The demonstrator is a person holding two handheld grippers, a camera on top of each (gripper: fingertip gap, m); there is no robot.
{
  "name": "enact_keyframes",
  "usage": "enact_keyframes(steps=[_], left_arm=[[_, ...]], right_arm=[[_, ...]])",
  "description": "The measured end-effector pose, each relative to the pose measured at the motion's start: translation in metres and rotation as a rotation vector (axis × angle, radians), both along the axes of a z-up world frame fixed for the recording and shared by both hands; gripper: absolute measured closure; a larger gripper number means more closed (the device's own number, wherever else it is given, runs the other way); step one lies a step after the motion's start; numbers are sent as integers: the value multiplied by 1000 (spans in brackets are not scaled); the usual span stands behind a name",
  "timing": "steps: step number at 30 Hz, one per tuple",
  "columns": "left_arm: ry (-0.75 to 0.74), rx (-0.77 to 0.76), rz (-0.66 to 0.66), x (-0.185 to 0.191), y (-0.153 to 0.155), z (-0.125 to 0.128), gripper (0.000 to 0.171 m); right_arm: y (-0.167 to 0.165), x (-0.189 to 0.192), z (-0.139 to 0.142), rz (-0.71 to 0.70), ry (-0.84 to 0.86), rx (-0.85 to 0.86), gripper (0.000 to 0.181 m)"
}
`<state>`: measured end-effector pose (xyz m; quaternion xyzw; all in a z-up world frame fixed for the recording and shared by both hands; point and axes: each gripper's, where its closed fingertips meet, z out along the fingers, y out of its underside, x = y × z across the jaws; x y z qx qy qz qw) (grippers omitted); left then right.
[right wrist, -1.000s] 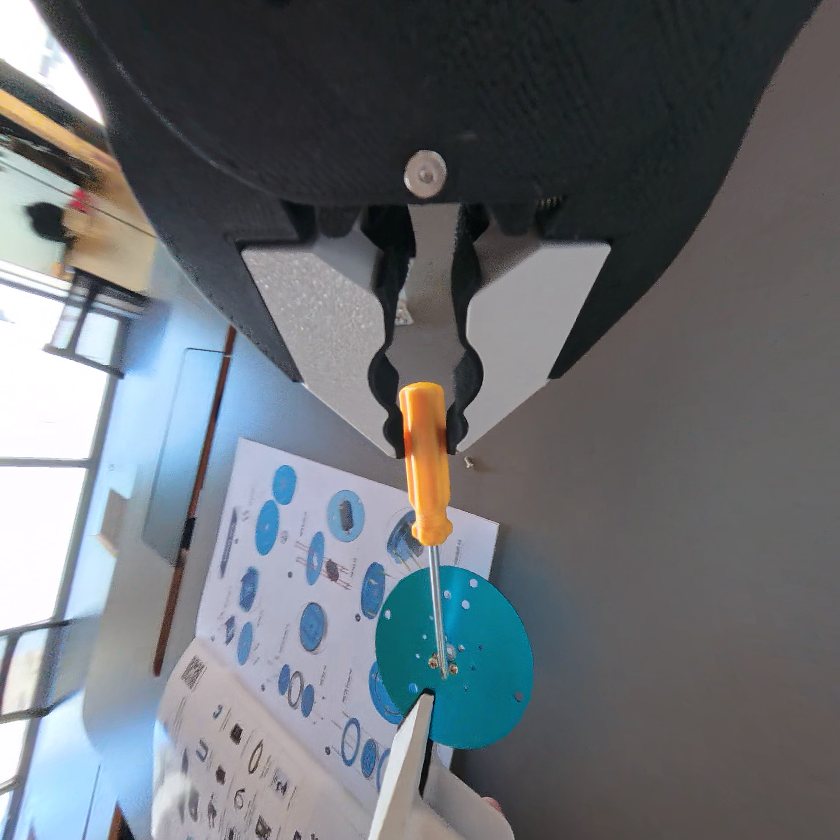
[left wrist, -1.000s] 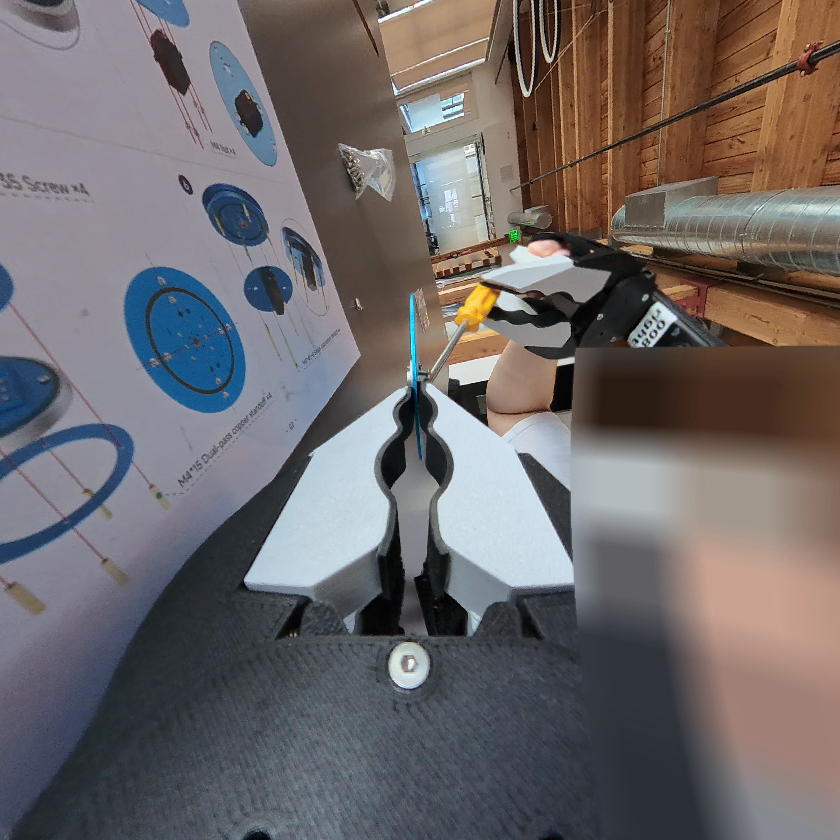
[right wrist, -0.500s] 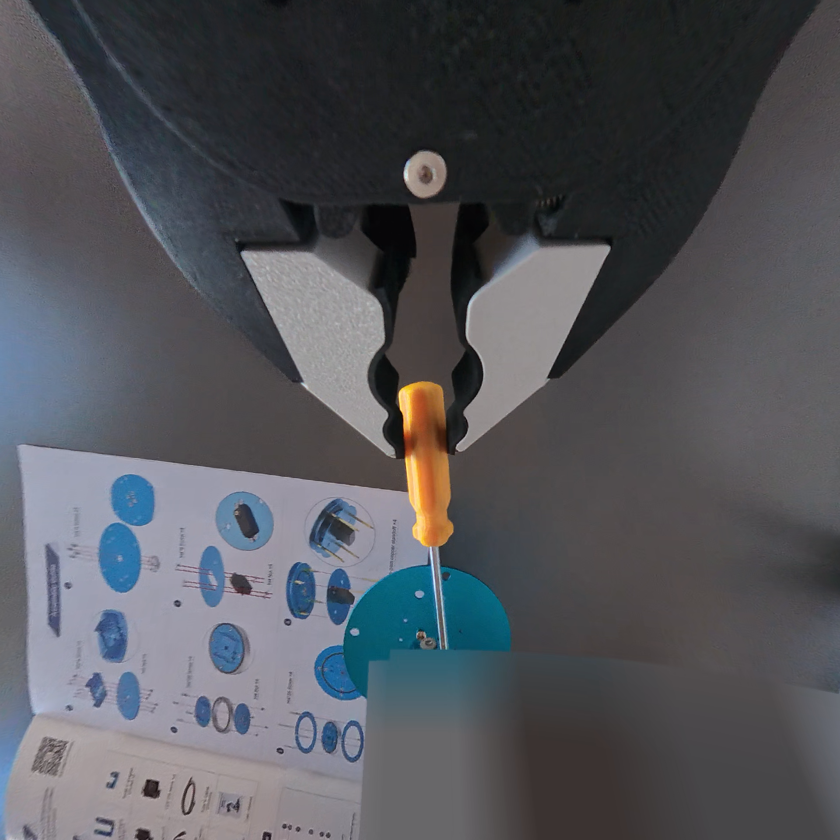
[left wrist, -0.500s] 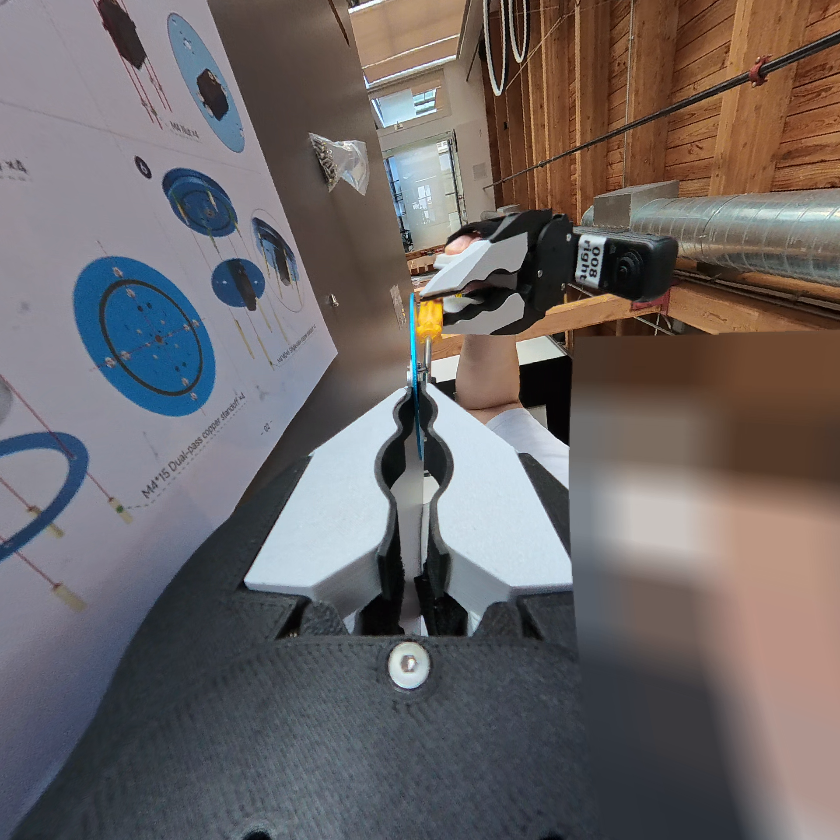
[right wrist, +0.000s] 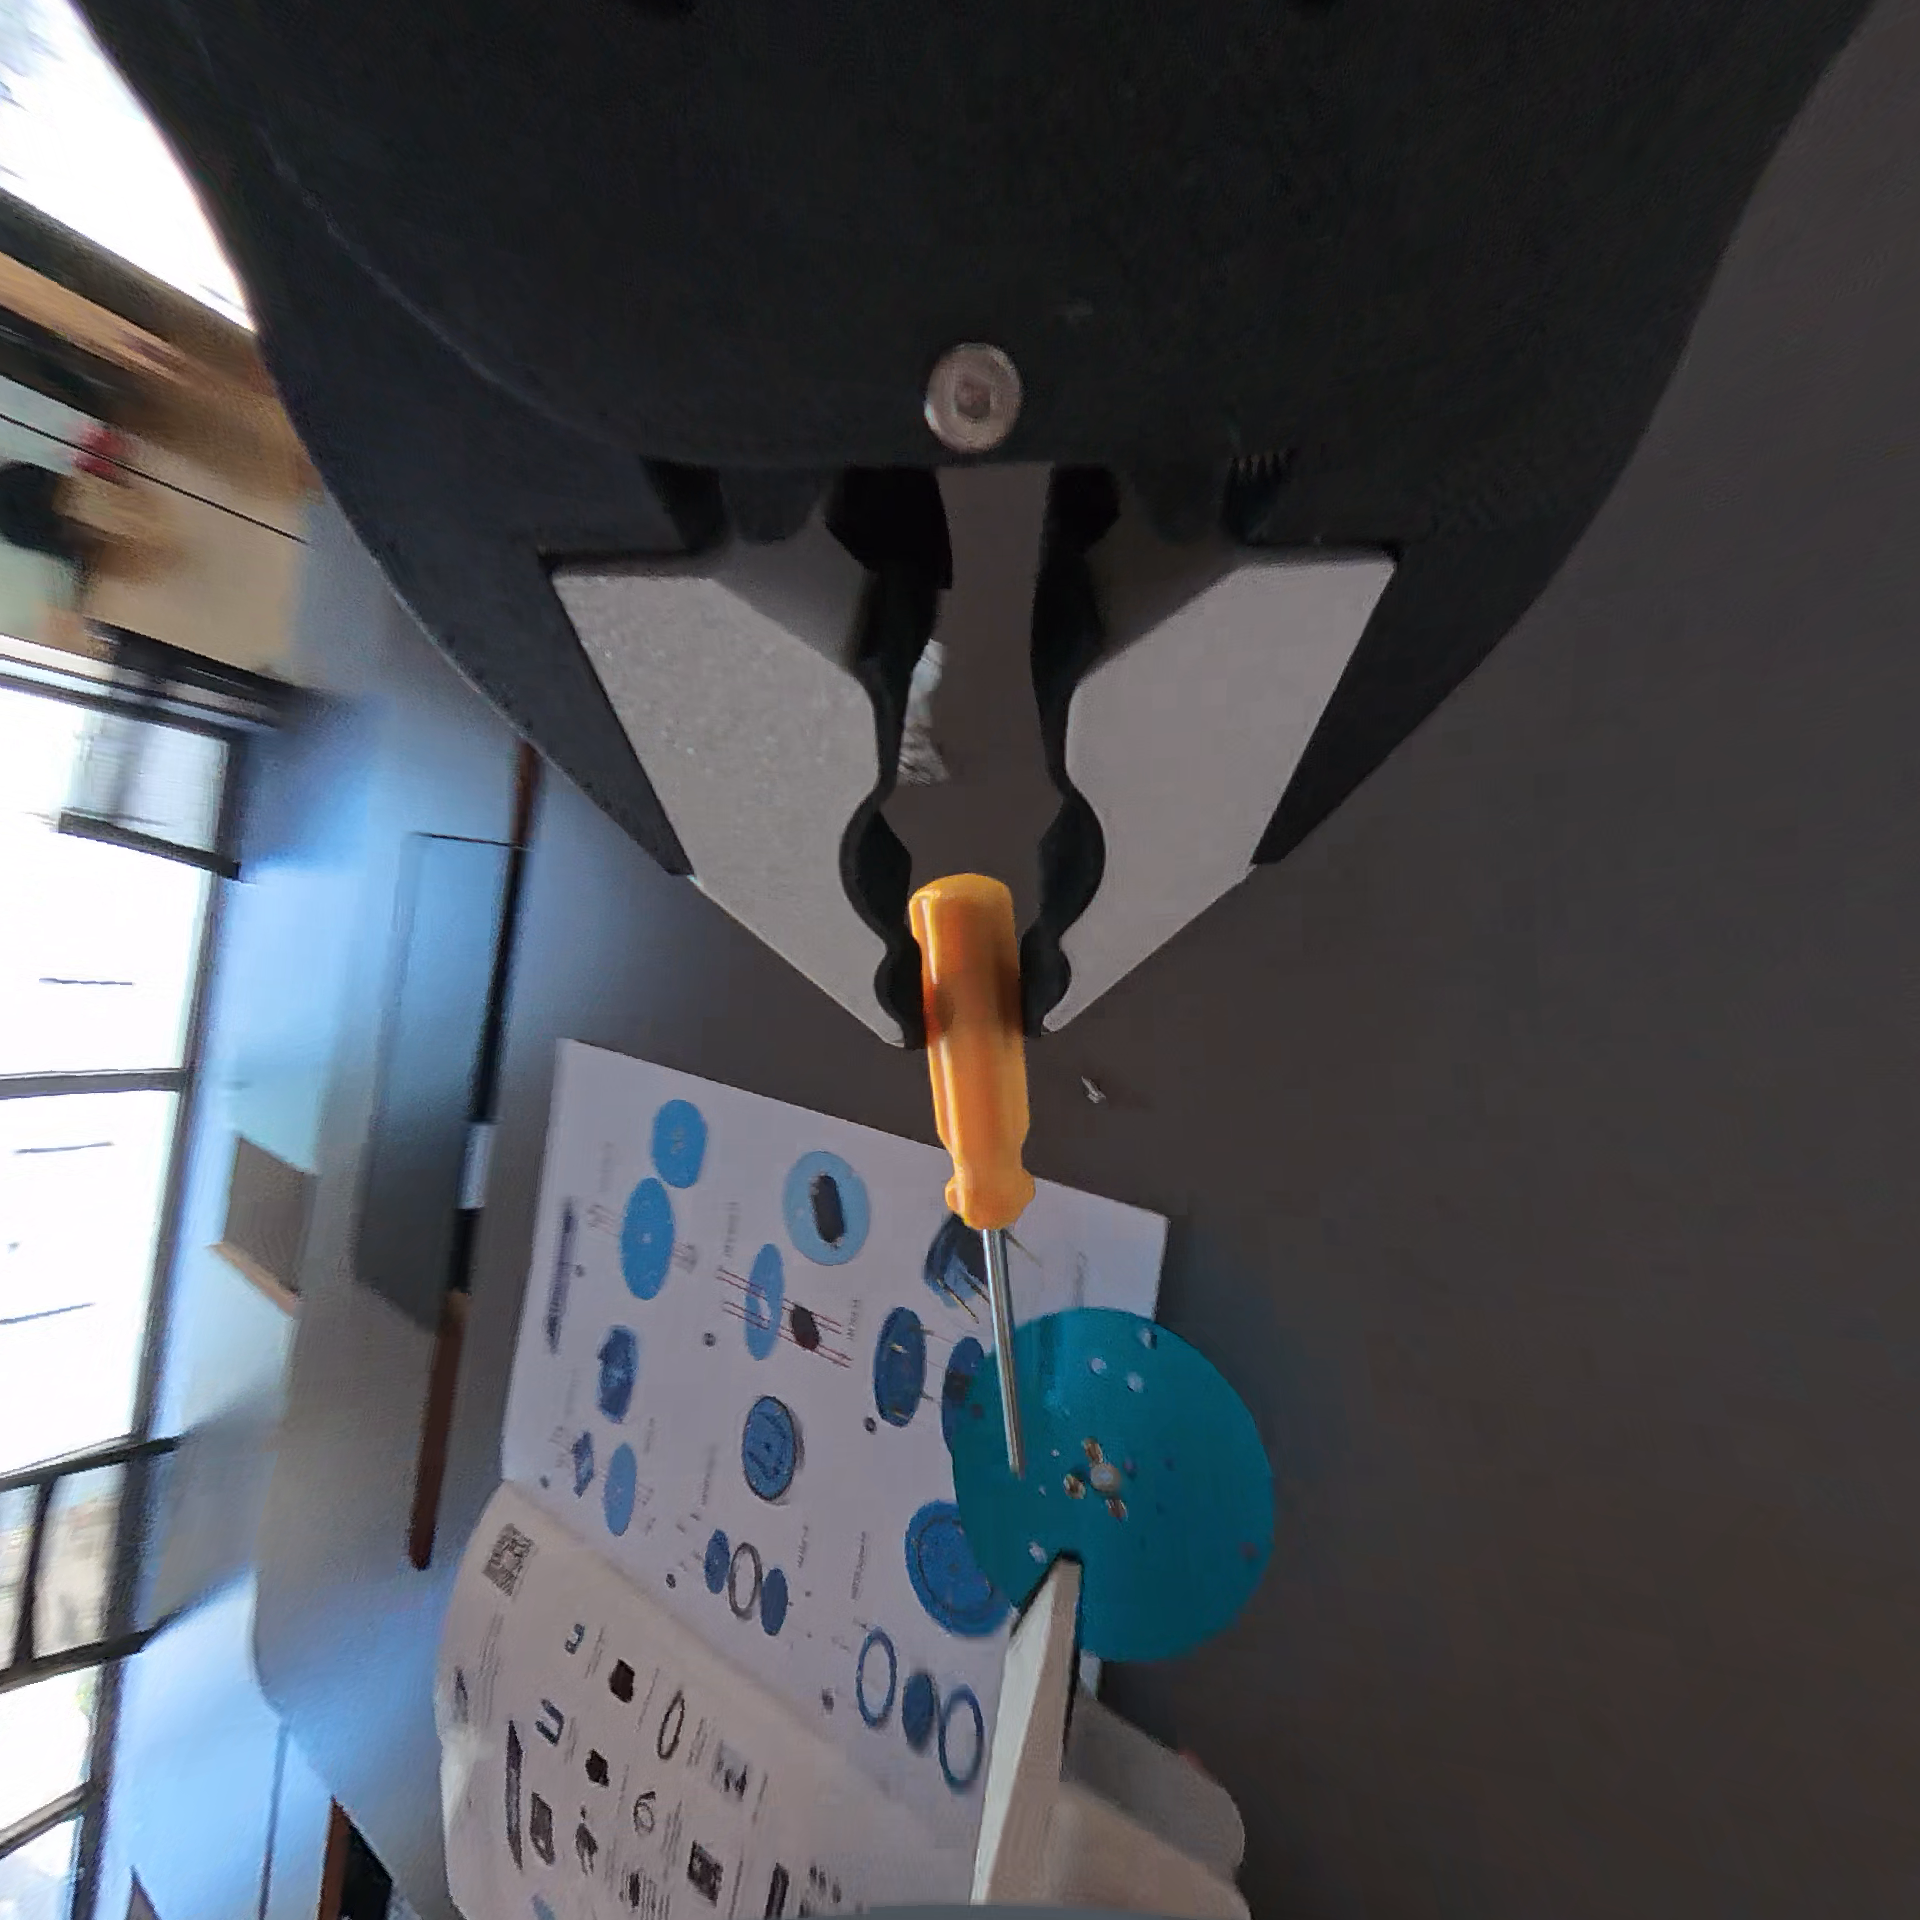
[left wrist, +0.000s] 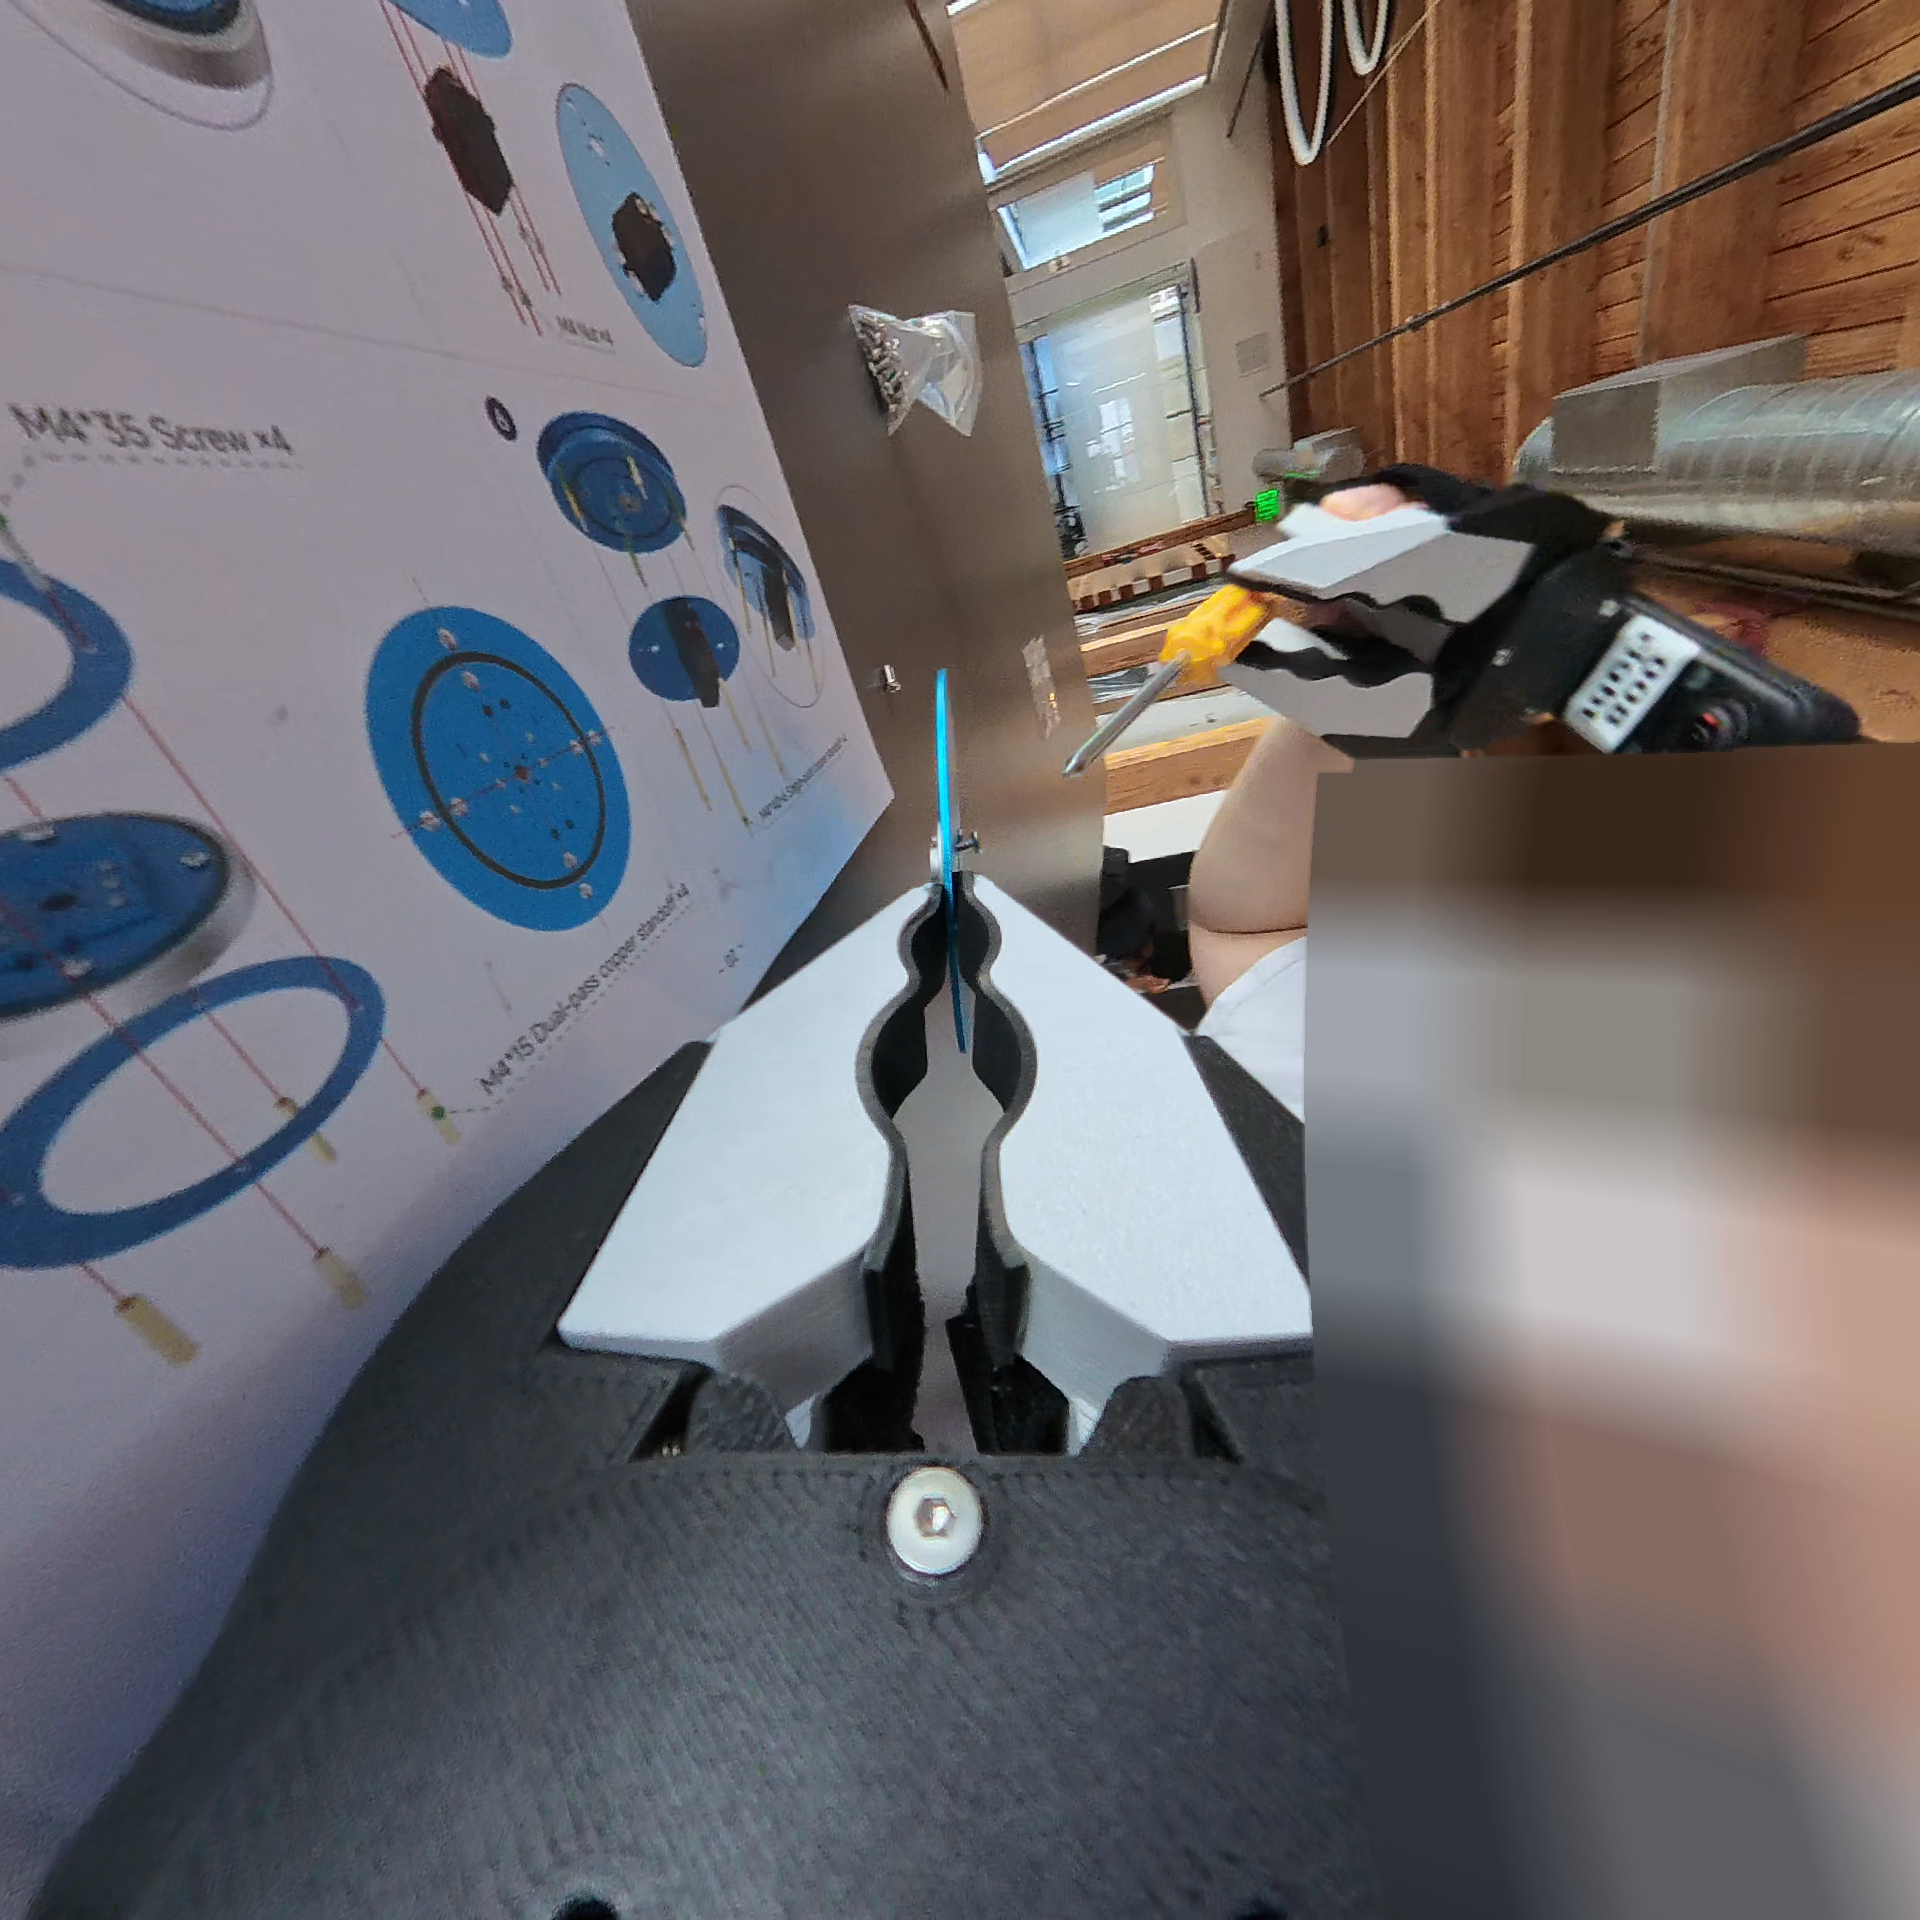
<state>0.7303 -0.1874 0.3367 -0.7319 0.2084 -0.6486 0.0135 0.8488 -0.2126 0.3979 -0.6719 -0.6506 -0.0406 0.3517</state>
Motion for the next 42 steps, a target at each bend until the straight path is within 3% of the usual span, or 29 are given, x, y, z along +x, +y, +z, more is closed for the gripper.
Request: enact_keyframes(steps=[1,8,12,42], left_arm=[[22,20,-2,0,0,-3,171],[100,105,2,-3,4,-13,171],[101,104,-1,-3,3,-13,171],[95,106,-5,-3,3,-13,171]], right_arm=[[1,-1,1,17,-74,58,163],[-3,-28,9,269,-465,476,163],[-2,-35,7,347,-612,581,163],[-4,-43,7,384,-637,587,163]])
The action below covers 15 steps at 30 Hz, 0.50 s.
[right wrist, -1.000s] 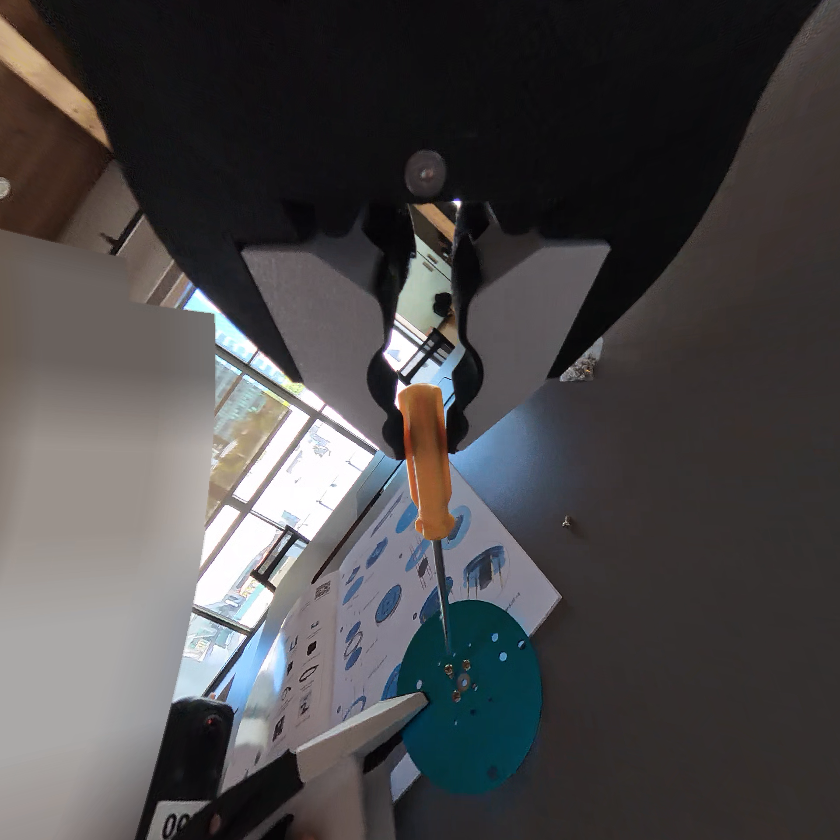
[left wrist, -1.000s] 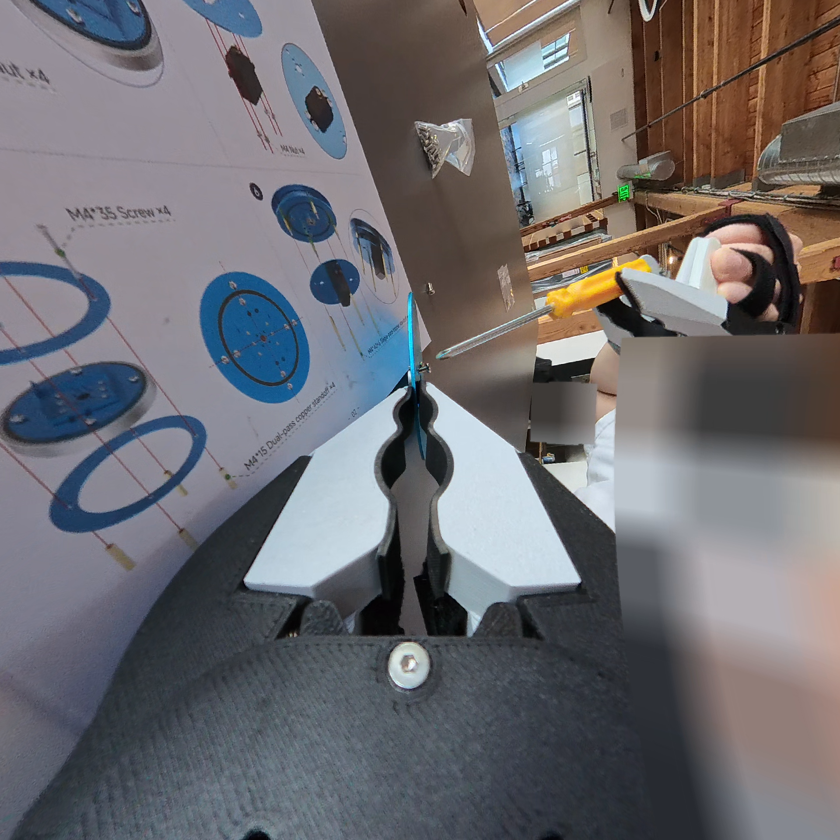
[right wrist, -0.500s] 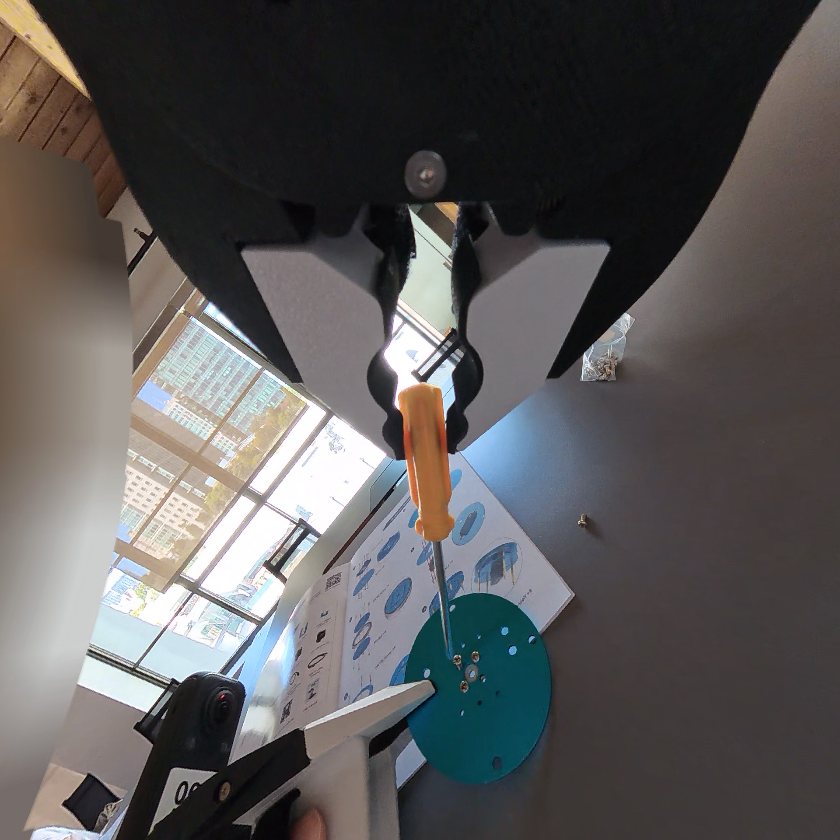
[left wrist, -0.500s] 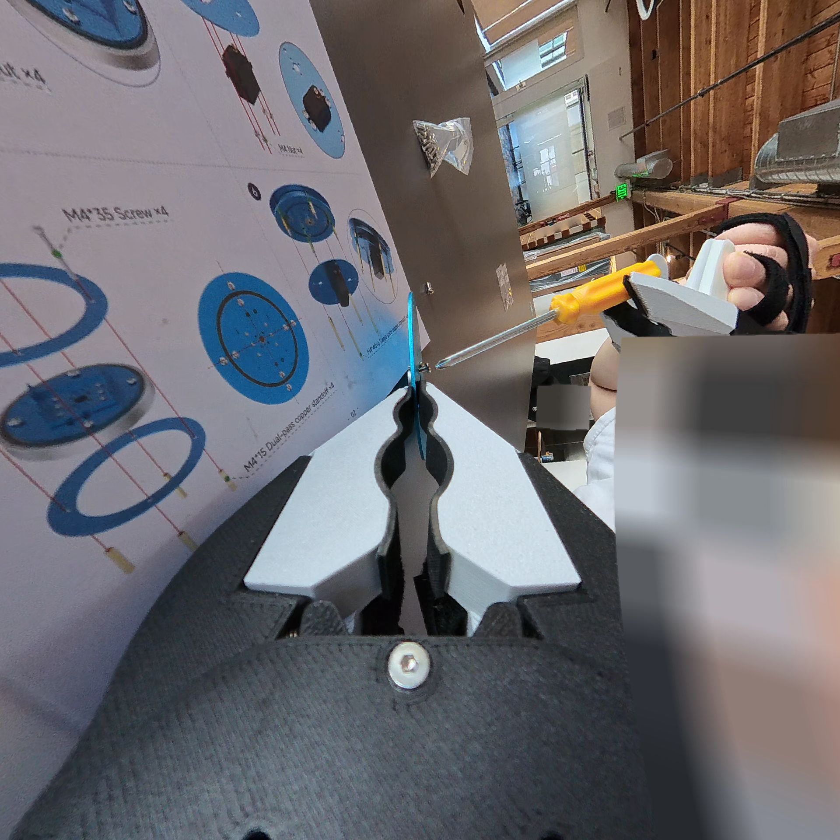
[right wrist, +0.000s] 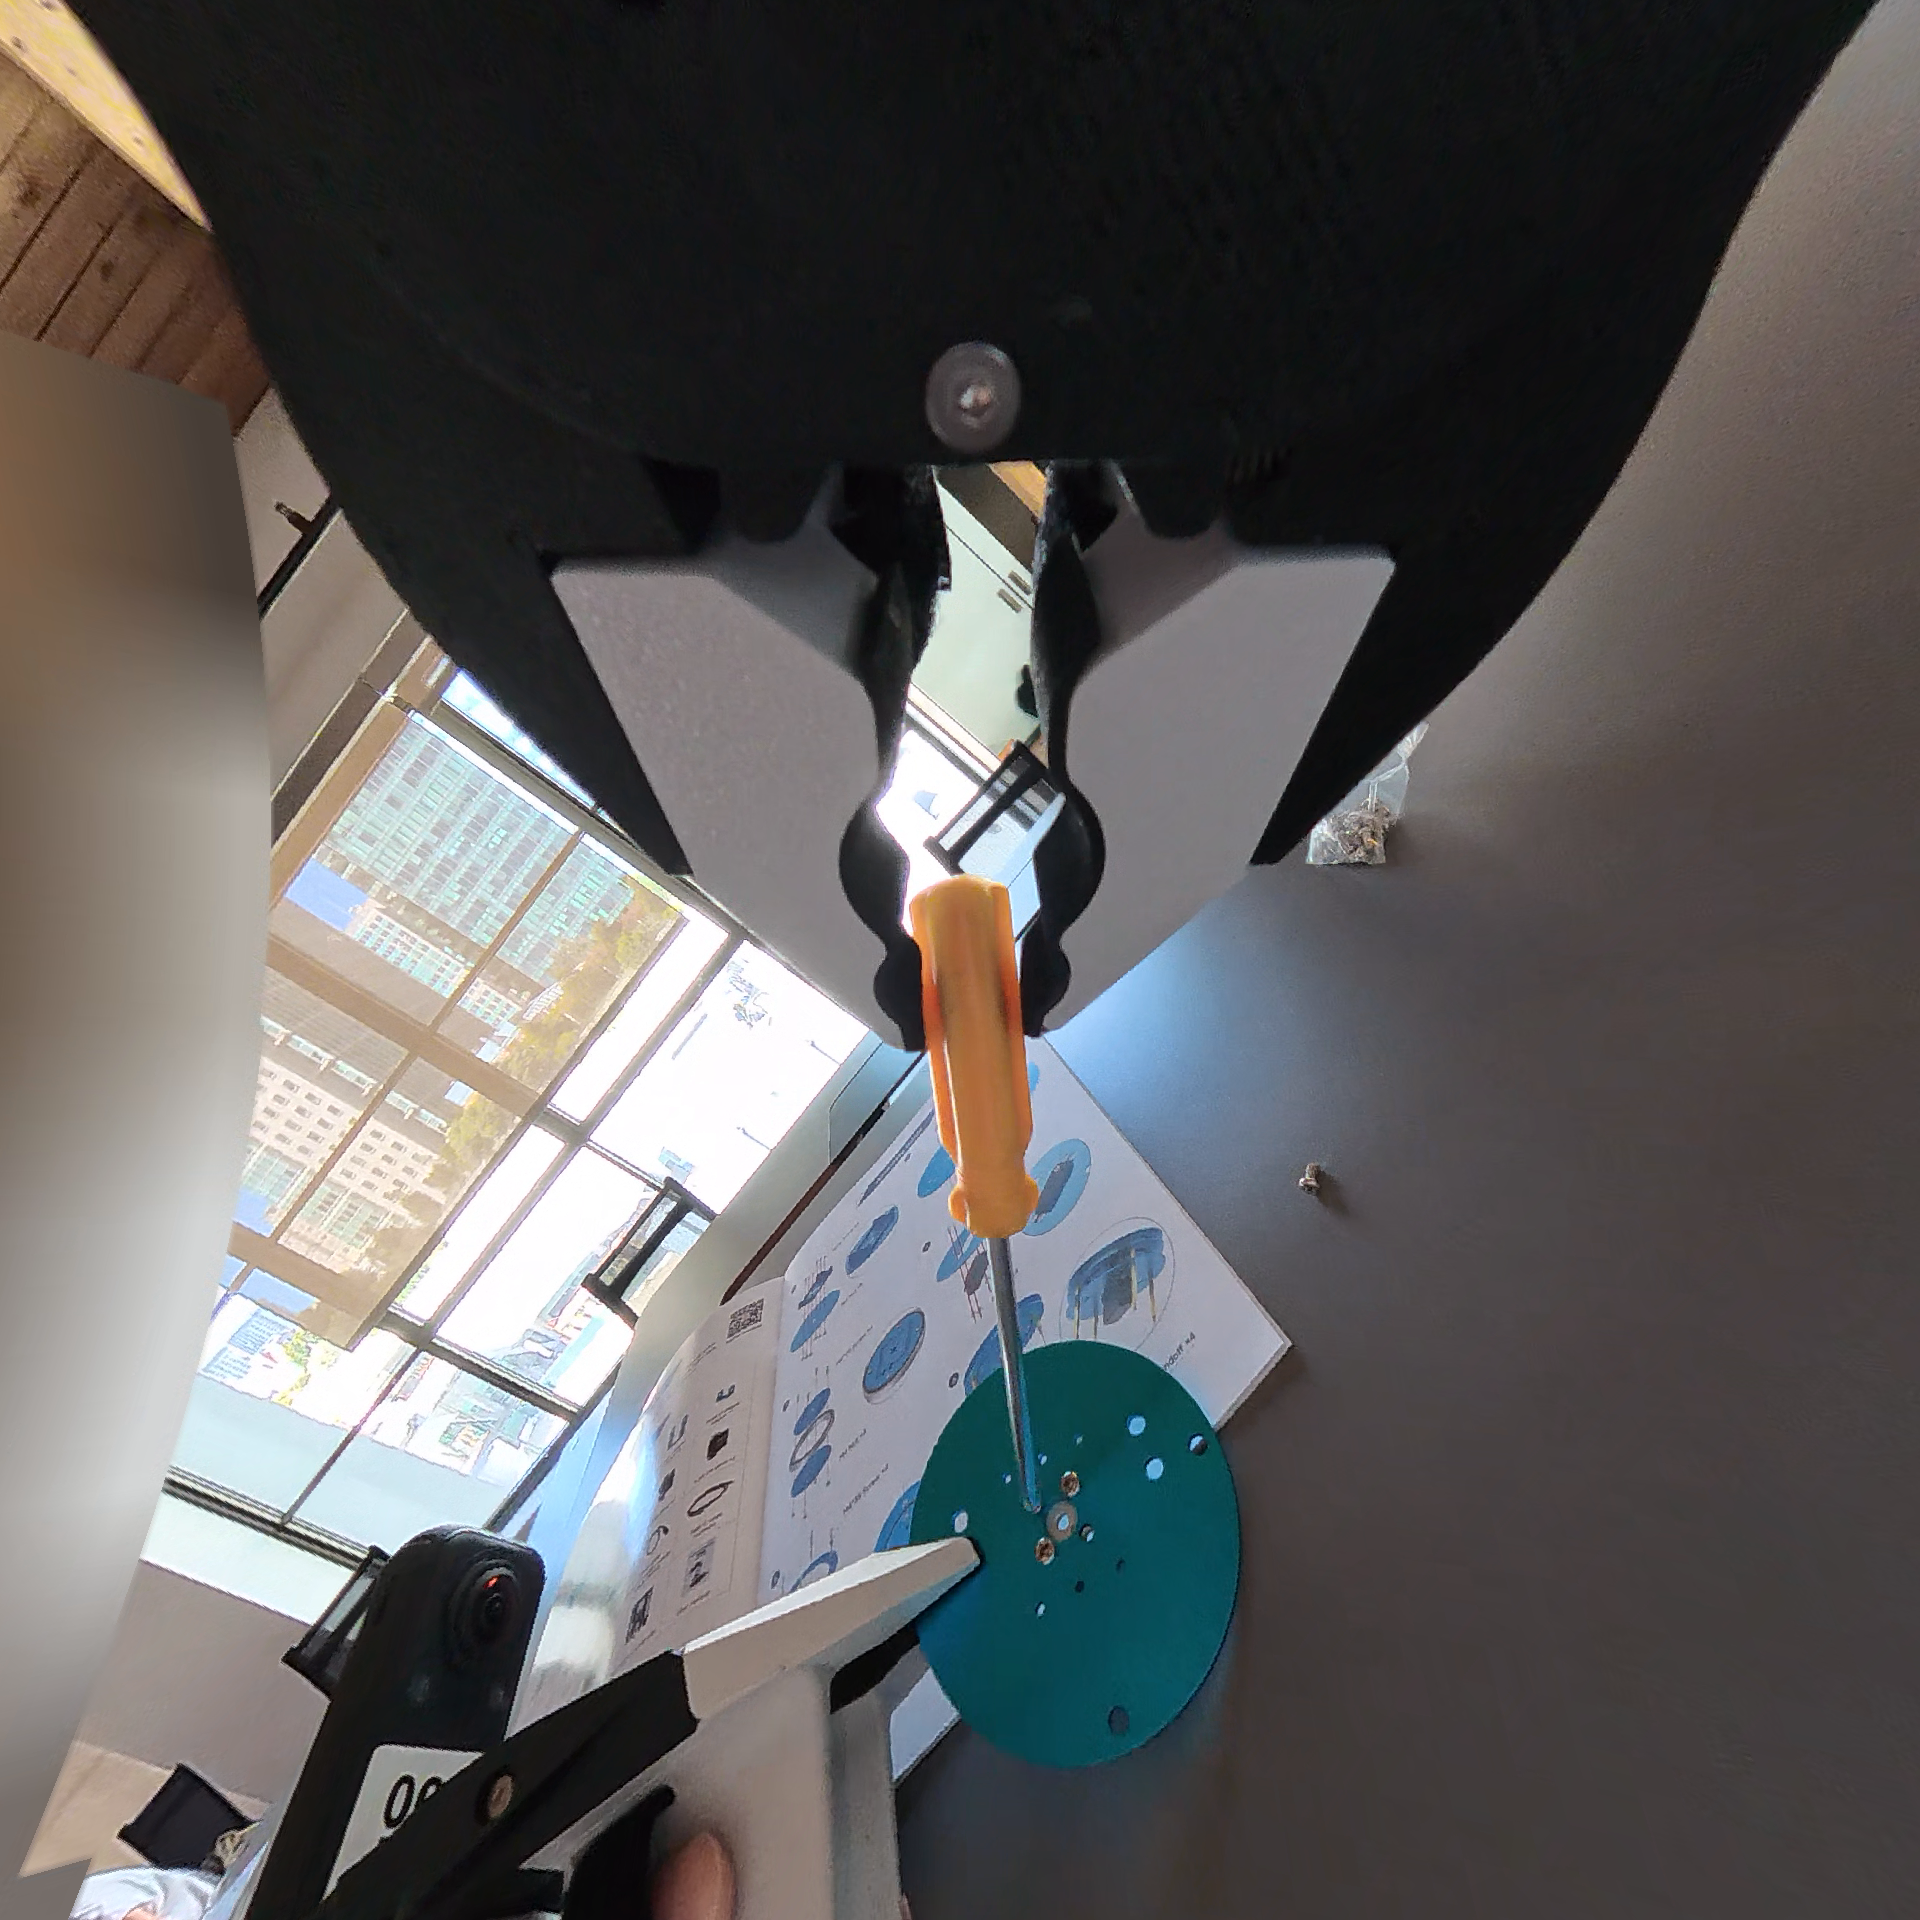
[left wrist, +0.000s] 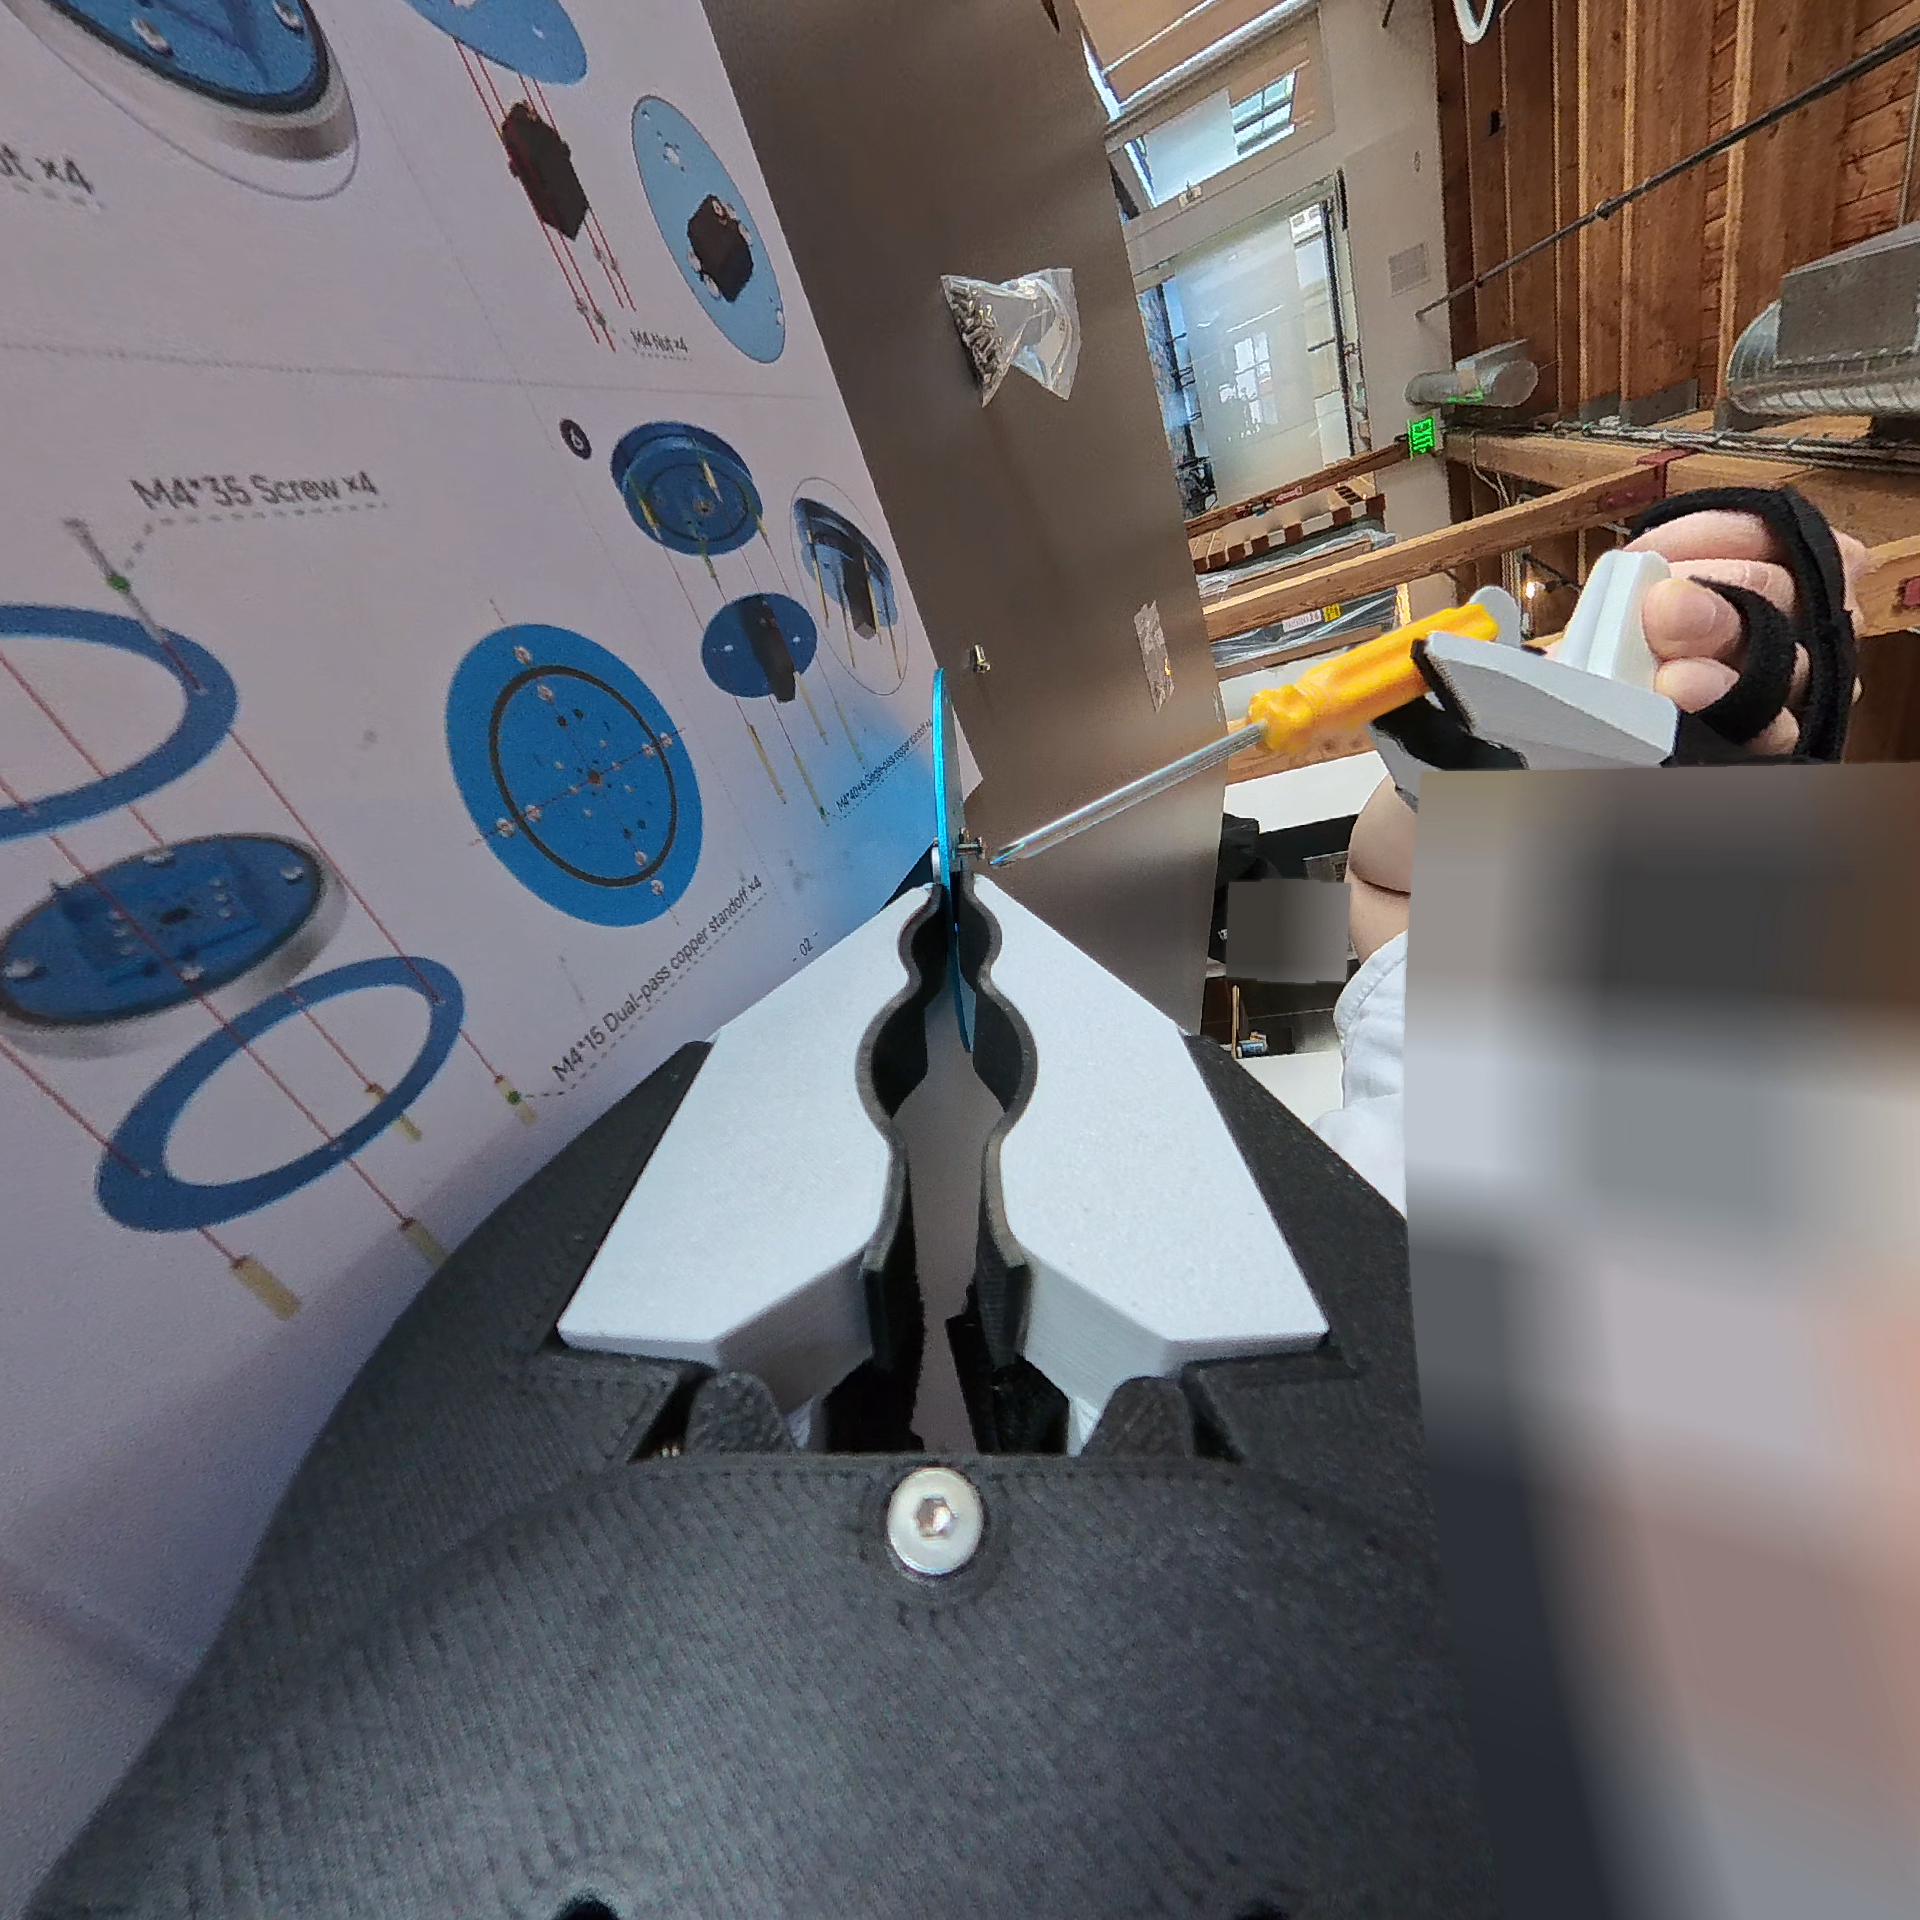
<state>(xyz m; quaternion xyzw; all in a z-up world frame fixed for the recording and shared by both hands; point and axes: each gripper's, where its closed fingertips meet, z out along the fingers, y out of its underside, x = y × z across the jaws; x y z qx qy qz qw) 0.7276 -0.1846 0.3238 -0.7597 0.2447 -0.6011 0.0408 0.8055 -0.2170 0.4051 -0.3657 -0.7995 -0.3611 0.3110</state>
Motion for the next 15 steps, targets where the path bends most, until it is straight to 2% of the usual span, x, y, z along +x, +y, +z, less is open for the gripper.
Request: enact_keyframes(steps=[15], left_arm=[[0,0,-3,0,-1,0,171]], right_arm=[[1,1,0,-5,-2,0,163]])
